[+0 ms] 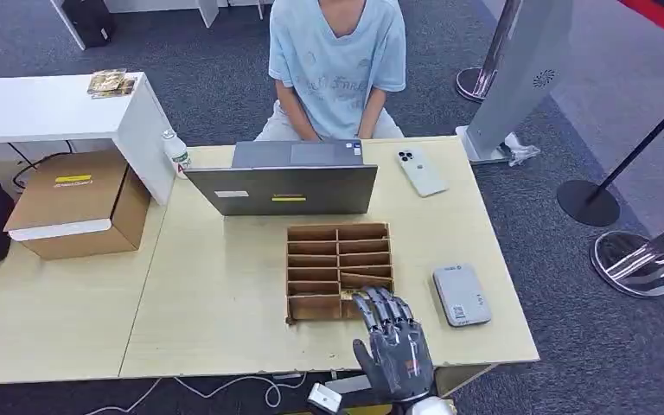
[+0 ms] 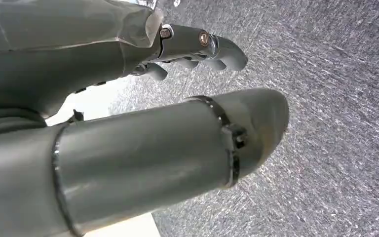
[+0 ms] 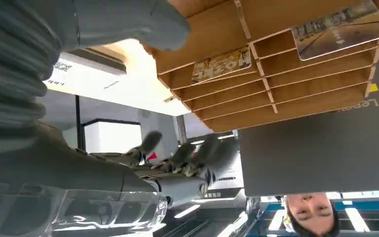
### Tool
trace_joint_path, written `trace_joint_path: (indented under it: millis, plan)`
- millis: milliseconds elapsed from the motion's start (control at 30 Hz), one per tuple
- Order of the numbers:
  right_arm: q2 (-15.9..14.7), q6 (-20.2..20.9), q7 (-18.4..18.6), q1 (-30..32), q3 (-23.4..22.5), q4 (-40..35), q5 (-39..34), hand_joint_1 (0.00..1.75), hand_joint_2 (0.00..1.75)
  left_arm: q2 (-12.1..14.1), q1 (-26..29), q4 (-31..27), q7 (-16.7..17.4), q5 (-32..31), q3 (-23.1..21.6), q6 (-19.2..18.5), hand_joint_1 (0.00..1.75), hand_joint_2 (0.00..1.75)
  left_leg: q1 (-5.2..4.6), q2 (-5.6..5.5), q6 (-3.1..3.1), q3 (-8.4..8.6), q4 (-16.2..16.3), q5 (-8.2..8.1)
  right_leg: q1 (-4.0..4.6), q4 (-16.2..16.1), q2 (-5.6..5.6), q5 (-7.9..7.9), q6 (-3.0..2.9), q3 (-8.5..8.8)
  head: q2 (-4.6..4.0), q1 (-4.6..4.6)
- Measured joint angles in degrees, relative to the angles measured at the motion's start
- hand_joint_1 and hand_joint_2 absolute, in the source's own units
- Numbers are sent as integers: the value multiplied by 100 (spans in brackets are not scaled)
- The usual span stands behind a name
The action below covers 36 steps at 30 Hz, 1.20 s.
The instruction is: Pass the card to the sensor for recognition and then transmit it.
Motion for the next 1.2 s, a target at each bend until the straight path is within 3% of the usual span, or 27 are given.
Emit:
trace_joint_path:
  millis: [67,100,267,433,600,667,700,733,767,800,867,900,1100,1200]
  plan:
    - [0,26,2,-14,-2,0,13,140,175,0,0,-2,0,0,-42,0,0,0,0,0,0,0,0,0,0,0,0,0,0,0,0,0]
    - [0,37,4,-15,-2,0,18,129,175,0,-2,-2,0,0,-57,0,0,0,0,0,0,0,0,0,0,0,0,0,0,0,0,0]
    - [2,31,7,-25,-6,2,31,140,175,0,-7,0,-6,0,-94,2,0,0,1,0,0,0,0,0,0,0,0,0,0,0,0,0]
    - [2,24,0,-58,-35,13,31,140,175,0,-13,-2,-22,0,-105,2,0,0,1,0,0,0,0,0,0,0,0,0,0,0,0,0]
    - [15,22,-68,-150,-81,116,61,133,175,0,-18,-2,-63,0,-162,11,0,0,0,0,0,0,0,0,0,0,0,0,0,0,0,0]
    - [48,28,-105,-197,-105,186,68,124,175,0,-21,-2,-79,0,-206,18,0,0,0,0,0,0,0,0,0,0,0,0,0,0,0,0]
    - [65,33,-116,-223,-127,225,72,112,175,0,-23,0,-98,0,-223,24,0,0,0,0,0,0,0,0,0,0,0,0,0,0,0,0]
    - [85,39,-122,-249,-153,260,72,112,175,0,-23,0,-109,0,-243,33,0,0,0,0,0,0,0,0,0,0,0,0,0,0,0,0]
    - [107,50,-131,-278,-179,297,74,86,175,0,-24,0,-112,0,-258,39,0,0,0,0,0,0,0,0,0,0,0,1,0,0,0,0]
    - [127,77,-140,-310,-201,337,74,79,175,0,-25,-2,-122,0,-277,42,0,0,1,0,0,0,0,0,0,0,0,1,0,0,0,0]
    - [186,136,-162,-363,-256,424,77,79,175,0,-33,-2,-127,0,-348,42,0,0,1,-1,0,0,0,1,0,1,0,1,0,0,0,0]
    - [210,164,-184,-385,-286,459,81,94,175,-2,-37,0,-127,0,-361,42,0,0,1,-1,0,0,0,1,0,1,-1,1,0,0,0,0]
    - [343,249,-304,-498,-409,630,98,91,175,0,-63,0,-131,0,-439,33,0,0,1,0,-1,0,0,1,0,1,0,1,-1,0,0,0]
    - [424,278,-380,-544,-492,695,135,98,175,0,-64,0,-159,0,-476,29,0,0,1,0,0,0,0,1,0,1,0,1,-1,0,0,0]
